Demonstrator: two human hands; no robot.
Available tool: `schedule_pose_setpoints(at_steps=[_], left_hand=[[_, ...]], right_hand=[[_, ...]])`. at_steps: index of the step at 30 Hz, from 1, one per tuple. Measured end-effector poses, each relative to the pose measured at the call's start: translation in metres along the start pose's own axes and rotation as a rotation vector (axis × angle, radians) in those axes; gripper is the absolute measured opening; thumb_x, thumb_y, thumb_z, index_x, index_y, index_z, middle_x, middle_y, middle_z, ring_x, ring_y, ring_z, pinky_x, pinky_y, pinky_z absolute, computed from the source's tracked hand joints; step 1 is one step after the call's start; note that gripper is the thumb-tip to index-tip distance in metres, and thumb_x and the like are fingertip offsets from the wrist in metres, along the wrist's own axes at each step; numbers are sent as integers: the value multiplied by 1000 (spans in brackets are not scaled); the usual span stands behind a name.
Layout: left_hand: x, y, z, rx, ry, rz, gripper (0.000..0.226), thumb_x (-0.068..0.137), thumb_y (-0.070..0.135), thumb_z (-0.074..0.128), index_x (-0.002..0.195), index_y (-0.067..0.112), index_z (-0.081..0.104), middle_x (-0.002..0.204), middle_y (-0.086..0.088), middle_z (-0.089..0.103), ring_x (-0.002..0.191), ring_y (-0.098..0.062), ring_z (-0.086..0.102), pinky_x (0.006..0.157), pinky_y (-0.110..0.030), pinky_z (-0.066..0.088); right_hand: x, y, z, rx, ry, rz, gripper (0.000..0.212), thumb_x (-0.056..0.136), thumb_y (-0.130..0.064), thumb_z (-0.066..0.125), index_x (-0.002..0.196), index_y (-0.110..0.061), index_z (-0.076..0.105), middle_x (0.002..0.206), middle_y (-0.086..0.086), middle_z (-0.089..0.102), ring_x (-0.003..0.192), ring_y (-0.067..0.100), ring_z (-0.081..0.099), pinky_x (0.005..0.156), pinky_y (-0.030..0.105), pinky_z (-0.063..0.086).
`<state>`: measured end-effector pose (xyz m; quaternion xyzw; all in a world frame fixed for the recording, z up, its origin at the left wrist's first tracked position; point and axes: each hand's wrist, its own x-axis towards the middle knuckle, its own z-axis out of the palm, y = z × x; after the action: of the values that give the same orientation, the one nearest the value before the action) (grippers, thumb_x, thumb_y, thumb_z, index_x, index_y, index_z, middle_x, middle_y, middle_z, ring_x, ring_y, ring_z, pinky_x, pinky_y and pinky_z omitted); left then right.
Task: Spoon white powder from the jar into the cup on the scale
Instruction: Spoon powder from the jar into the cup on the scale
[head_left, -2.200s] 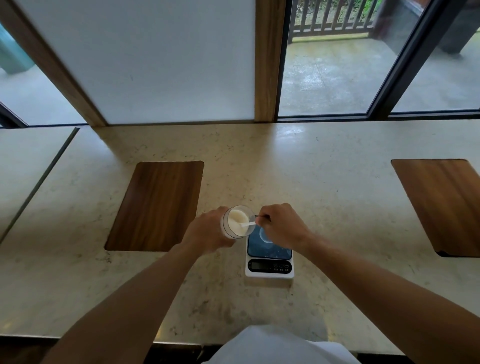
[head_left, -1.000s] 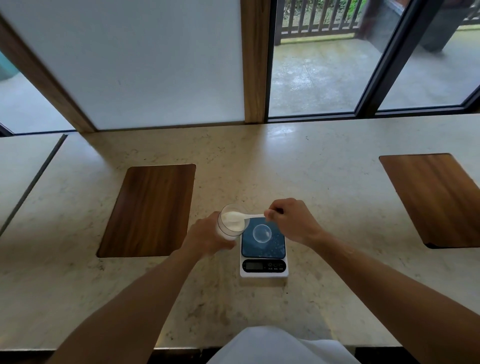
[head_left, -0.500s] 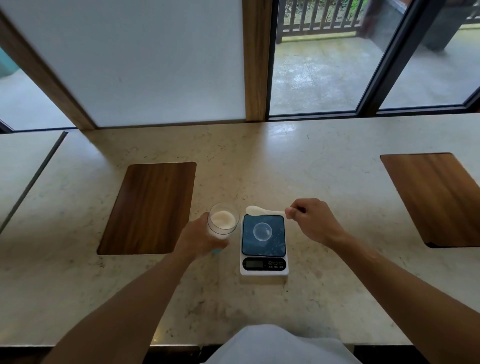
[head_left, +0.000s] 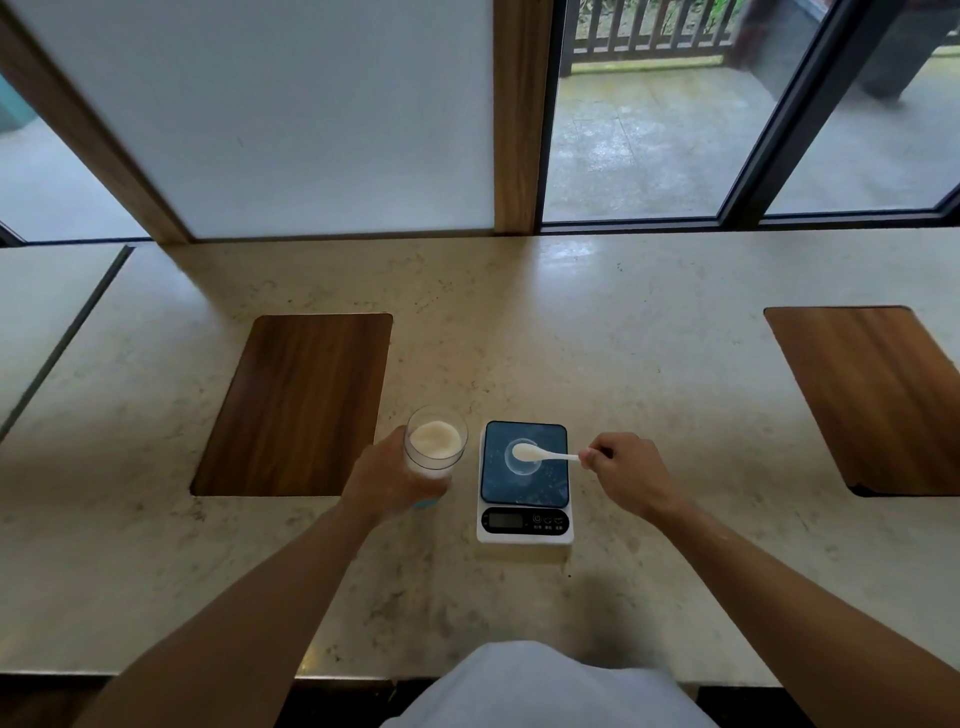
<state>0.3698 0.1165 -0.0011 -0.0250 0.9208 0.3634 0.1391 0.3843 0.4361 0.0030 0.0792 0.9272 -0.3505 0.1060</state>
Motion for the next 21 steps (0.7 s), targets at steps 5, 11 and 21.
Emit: schedule_pose_setpoints(at_steps=[5, 11, 21], left_hand=[[-2, -1, 0, -13, 1, 4, 86, 53, 59, 86, 129, 31, 58, 114, 11, 70, 103, -15, 66, 93, -40, 56], [-4, -4, 2, -30, 7, -11, 81, 54, 51, 90, 126, 30, 60, 112, 12, 71, 102, -15, 67, 93, -42, 56], [-4, -3, 2, -25, 11, -45, 80, 50, 58, 86, 122, 35, 61, 105, 15, 73, 96, -12, 69, 88, -40, 58]], right_hand=[[3, -3, 10, -22, 0, 15, 24, 97, -22, 58, 80, -11, 73, 63, -6, 60, 57, 8, 53, 49, 21, 33], [9, -2, 18, -49, 7, 39, 25, 97, -24, 57, 83, -10, 73, 67, -1, 64, 59, 13, 57, 51, 22, 40], [12, -2, 17, -111, 29, 15, 24, 97, -23, 58, 82, -11, 72, 68, -1, 64, 60, 11, 58, 54, 24, 44]])
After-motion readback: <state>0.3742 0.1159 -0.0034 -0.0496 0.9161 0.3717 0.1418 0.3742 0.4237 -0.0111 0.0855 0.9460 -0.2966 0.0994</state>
